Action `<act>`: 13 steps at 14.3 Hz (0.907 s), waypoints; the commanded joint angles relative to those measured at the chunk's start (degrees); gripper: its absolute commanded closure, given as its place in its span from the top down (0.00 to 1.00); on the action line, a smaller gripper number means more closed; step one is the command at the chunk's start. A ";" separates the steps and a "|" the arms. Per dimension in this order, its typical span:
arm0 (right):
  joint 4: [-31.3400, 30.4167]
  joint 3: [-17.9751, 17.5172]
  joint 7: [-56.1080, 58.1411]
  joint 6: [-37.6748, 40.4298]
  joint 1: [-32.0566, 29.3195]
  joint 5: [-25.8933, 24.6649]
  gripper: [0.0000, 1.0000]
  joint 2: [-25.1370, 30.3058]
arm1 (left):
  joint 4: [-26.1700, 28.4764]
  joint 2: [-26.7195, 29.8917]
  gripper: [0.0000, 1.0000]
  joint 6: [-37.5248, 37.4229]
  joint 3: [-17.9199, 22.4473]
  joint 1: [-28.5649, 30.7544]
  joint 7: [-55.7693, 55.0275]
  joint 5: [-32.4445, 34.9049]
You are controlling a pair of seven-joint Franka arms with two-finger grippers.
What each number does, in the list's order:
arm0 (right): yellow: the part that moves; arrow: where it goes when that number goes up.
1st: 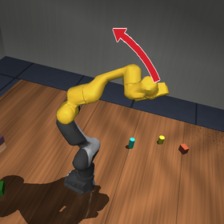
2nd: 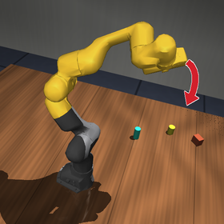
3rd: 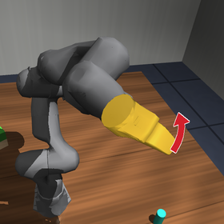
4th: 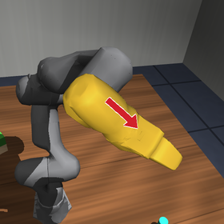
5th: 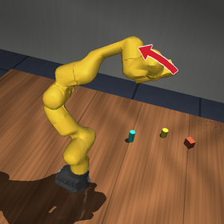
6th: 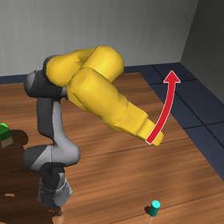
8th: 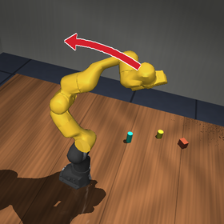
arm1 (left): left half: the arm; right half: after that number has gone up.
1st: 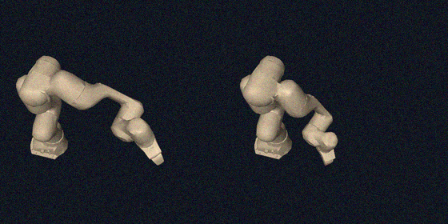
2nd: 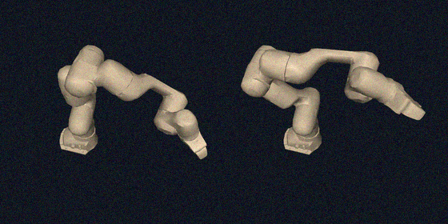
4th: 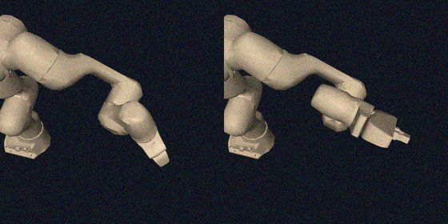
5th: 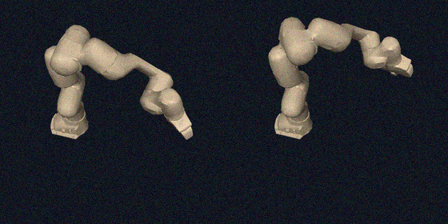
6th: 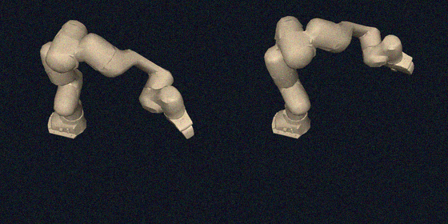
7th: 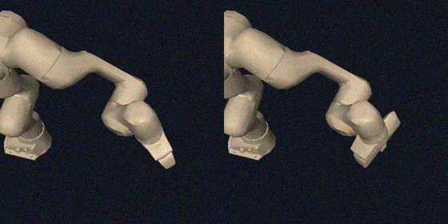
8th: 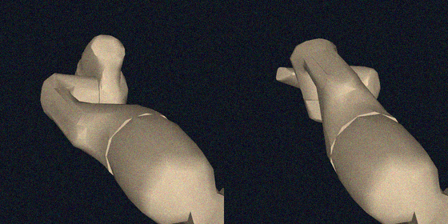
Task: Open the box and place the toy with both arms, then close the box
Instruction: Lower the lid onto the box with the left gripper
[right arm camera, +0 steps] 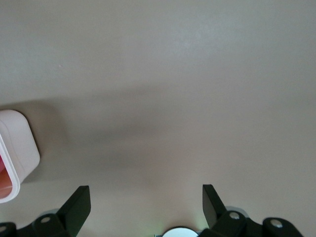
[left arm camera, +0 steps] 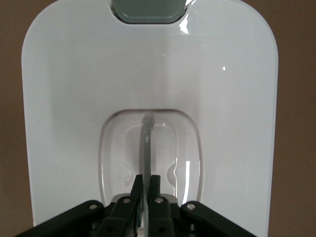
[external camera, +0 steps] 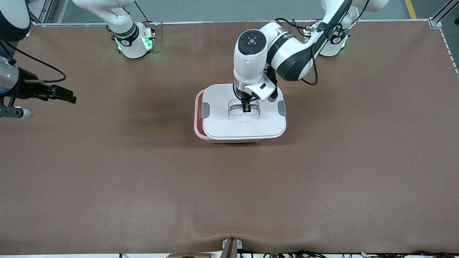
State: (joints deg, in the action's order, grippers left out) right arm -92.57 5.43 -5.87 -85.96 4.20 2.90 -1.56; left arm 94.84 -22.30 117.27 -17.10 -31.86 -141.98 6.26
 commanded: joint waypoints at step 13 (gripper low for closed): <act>1.77 -3.49 -1.51 0.36 -4.89 -0.53 1.00 2.26 | -1.42 -2.66 0.00 3.32 -0.03 -4.17 -5.77 5.34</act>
State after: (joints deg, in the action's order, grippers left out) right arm -92.54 5.08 -6.33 -86.05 1.87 2.83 1.11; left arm 94.54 -24.36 120.37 -17.11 -35.44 -146.58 10.12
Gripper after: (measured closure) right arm 0.000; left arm 0.930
